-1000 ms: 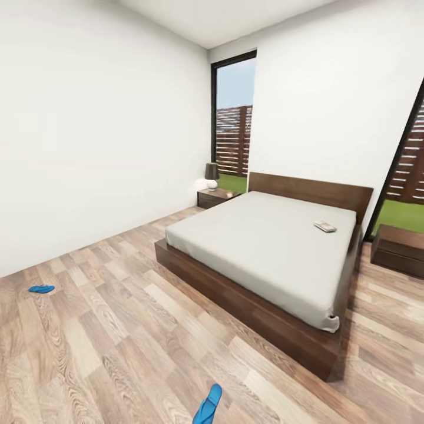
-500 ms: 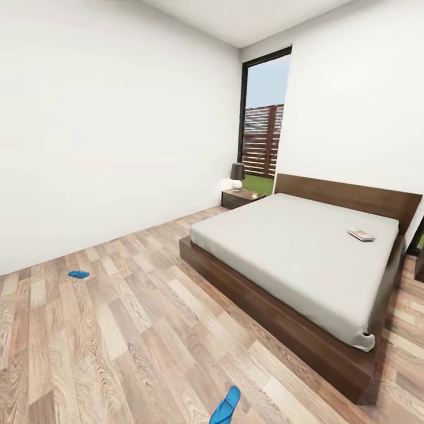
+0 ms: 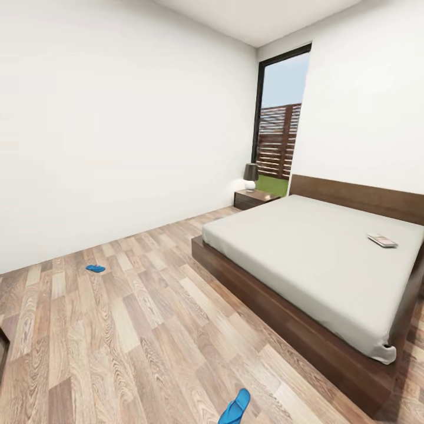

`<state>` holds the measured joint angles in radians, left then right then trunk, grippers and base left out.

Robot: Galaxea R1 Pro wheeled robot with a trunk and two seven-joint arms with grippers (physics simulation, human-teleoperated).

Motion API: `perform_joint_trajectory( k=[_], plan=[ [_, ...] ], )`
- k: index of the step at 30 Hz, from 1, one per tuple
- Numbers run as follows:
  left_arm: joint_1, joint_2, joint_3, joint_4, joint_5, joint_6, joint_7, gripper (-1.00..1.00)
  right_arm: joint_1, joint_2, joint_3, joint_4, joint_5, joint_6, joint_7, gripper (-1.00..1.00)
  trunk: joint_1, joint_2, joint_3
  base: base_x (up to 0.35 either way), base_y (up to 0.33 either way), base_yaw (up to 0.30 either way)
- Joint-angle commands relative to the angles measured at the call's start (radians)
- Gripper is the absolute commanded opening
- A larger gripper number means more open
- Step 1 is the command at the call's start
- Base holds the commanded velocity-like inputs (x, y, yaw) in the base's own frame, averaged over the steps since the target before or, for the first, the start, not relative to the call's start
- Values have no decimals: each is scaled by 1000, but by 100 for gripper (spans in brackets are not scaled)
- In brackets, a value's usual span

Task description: In the bedroom, move the book from the bed onto either nightstand, and place the two sandals side by side next to the bed.

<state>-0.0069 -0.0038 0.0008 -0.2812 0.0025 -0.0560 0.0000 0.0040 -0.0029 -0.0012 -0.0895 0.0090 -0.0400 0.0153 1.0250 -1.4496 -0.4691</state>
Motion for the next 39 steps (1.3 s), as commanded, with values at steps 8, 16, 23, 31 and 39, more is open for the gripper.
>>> perform_joint_trajectory(
  k=[8, 16, 23, 31, 39],
  plan=[
    [-2, -2, 1, -177, 18, -28, -1, 100, 1, -5, -3, -185, -1, -17, -5, 100, 0, 0, -1, 0, 0, 2],
    [-2, 0, 1, -187, 36, -135, 0, 100, 1, -6, -4, -224, -33, -22, 0, 100, 0, 0, -1, 0, 0, 0],
    [-2, 3, 2, -188, 36, -143, 3, 100, 1, -4, -5, -221, -36, -23, 1, 100, 0, 0, -1, 0, 0, 0],
    [-2, 3, 2, -187, 34, -143, 4, 100, 1, -1, -5, -220, -37, -23, 2, 100, 0, 0, -1, 0, 0, 7],
    [-2, 3, 2, -187, 34, -144, 5, 100, 1, -3, -6, -218, -37, -23, 2, 100, 0, 0, -1, 0, 0, 224]
  ],
)
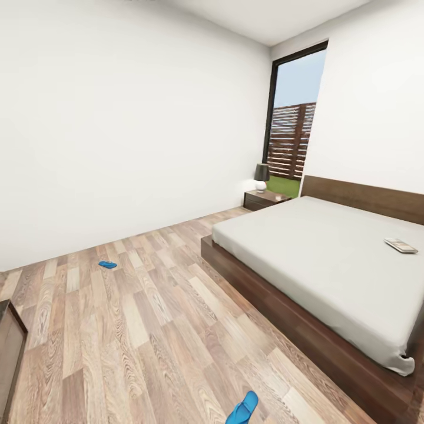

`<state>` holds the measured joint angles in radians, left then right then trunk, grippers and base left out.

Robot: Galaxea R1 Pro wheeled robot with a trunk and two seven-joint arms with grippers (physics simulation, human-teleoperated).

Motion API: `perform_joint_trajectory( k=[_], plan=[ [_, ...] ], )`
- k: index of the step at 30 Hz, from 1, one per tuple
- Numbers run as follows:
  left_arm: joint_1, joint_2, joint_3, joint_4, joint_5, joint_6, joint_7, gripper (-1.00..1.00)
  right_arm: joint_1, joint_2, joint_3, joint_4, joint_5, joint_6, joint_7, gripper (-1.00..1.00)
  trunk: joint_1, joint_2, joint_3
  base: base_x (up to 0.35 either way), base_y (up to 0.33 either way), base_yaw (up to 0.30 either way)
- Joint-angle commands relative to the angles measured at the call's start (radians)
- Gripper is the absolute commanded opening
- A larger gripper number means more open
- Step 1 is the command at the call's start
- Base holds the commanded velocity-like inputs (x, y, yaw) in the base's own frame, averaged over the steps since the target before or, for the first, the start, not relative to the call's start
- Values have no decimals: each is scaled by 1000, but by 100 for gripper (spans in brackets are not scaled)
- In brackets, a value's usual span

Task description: In the bedroom, move the book from the bed onto either nightstand, and place the two sandals side by side next to the bed.

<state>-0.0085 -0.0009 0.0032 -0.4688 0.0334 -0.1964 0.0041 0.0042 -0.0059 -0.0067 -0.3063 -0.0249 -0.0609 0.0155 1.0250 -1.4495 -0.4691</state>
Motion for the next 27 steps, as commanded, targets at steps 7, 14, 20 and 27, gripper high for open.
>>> perform_joint_trajectory(
  k=[7, 14, 20, 27],
  plan=[
    [-1, 0, 0, 1, 2, -4, -1, 100, 0, 0, 0, 0, -3, -2, 2, 100, 0, 0, -1, 0, 0, 291],
    [-1, 1, 0, 1, 2, -5, -1, 100, 0, 1, 1, 1, -4, -2, 1, 100, 0, 0, -1, 0, 0, 294],
    [-1, 0, 0, 1, 2, -5, -1, 100, 0, 3, 1, 1, -4, -2, 1, 100, 0, 0, -1, 0, 0, 294],
    [-1, 0, 0, 1, 2, -5, -1, 100, 0, 3, 1, 1, -4, -2, 2, 100, 0, 0, -1, 0, 0, 294]
  ],
)
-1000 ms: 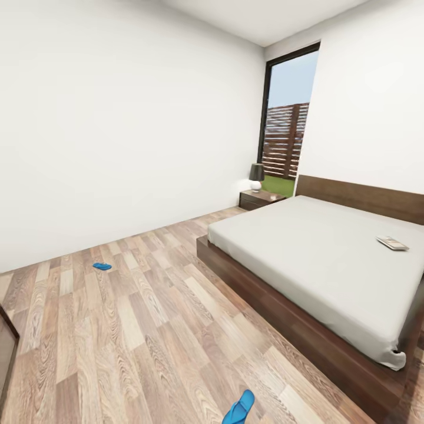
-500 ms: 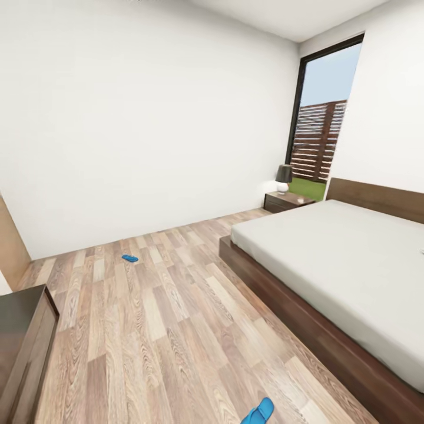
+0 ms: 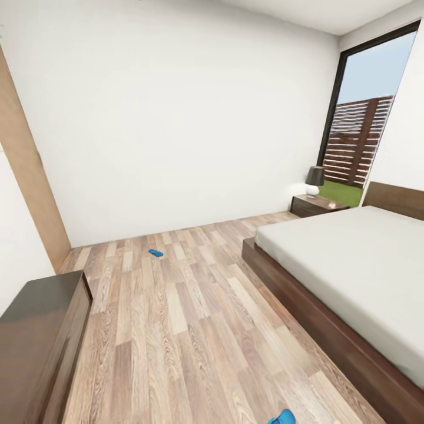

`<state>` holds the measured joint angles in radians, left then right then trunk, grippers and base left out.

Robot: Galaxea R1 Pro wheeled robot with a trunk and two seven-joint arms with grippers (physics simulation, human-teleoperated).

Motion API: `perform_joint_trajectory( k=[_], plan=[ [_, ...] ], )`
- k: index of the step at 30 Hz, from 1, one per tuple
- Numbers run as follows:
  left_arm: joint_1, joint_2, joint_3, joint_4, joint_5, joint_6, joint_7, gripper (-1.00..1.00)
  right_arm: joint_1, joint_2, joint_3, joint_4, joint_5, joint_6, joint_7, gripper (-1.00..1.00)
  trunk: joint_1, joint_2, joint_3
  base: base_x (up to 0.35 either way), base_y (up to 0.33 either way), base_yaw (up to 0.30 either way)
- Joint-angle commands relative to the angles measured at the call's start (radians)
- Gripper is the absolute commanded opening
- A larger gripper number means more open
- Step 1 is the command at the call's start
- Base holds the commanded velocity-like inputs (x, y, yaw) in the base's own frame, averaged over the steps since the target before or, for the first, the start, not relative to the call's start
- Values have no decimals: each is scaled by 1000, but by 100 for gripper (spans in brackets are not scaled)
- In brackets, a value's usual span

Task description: In the bedroom, move the book from the bed onto either nightstand, and place the two sandals side by side next to the bed.

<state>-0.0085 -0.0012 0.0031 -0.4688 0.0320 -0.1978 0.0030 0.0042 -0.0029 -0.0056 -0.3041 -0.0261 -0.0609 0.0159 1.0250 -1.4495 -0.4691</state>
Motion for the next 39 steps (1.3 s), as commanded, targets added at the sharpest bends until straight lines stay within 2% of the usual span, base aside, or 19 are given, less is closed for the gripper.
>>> perform_joint_trajectory(
  k=[1, 29, 39],
  plan=[
    [-1, 0, 0, 1, 3, -3, 0, 100, 0, 0, -1, -1, -3, -2, 1, 100, 0, 0, -1, 0, 0, 294],
    [-1, 1, 0, 1, 3, -3, 0, 100, 0, 1, -1, -1, -2, -2, 1, 100, 0, 0, -1, 11, 0, 290],
    [-1, 1, 0, 1, 3, -3, 0, 100, 0, 1, -1, -1, -2, -2, 1, 100, 0, 0, -1, 128, 0, 51]
  ],
)
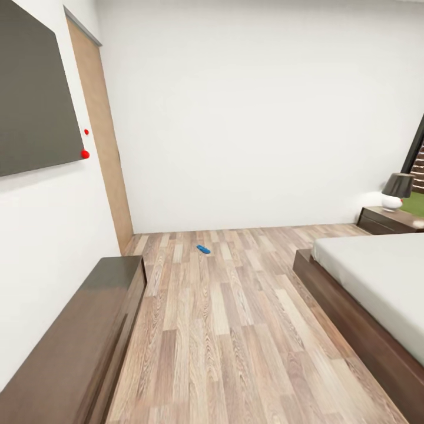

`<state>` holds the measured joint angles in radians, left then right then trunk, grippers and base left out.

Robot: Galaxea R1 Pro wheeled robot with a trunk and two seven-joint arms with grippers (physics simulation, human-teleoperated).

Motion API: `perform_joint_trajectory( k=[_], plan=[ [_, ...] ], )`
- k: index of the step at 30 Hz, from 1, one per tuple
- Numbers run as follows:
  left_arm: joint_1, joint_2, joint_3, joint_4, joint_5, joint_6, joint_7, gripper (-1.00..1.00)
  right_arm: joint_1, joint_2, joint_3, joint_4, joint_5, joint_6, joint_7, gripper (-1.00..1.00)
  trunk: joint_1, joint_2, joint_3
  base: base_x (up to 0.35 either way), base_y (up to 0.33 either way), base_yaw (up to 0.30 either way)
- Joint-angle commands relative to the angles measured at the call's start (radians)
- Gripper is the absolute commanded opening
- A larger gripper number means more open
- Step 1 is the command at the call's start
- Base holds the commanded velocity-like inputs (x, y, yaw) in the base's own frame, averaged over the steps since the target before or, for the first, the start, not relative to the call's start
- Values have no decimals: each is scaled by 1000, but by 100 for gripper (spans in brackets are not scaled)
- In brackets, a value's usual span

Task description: In the bedroom, move the book from the bed onto either nightstand, and place the two sandals side by side next to the bed.

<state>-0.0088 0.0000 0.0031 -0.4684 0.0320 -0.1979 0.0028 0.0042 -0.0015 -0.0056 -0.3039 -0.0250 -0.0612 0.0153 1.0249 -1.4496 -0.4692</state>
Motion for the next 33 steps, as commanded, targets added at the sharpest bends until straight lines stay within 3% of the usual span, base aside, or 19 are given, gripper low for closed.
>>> perform_joint_trajectory(
  k=[1, 15, 25, 33],
  plan=[
    [0, 0, 0, 1, 3, -3, 0, 100, 0, 0, -1, -1, -3, -2, 2, 100, 0, 0, -1, 26, 0, 4],
    [0, 0, 0, 1, 3, -3, 0, 100, 0, 0, 0, -1, -3, -2, 2, 100, 0, 0, -1, 213, 0, 1],
    [0, 0, 0, 1, 3, -3, 0, 100, 0, 0, -1, -1, -3, -2, 2, 100, 0, 0, -1, 61, 0, 0],
    [0, 0, 0, 1, 3, -3, 0, 100, 0, 0, -1, -1, -3, -2, 2, 100, 0, 0, -1, 266, 0, 0]
  ],
)
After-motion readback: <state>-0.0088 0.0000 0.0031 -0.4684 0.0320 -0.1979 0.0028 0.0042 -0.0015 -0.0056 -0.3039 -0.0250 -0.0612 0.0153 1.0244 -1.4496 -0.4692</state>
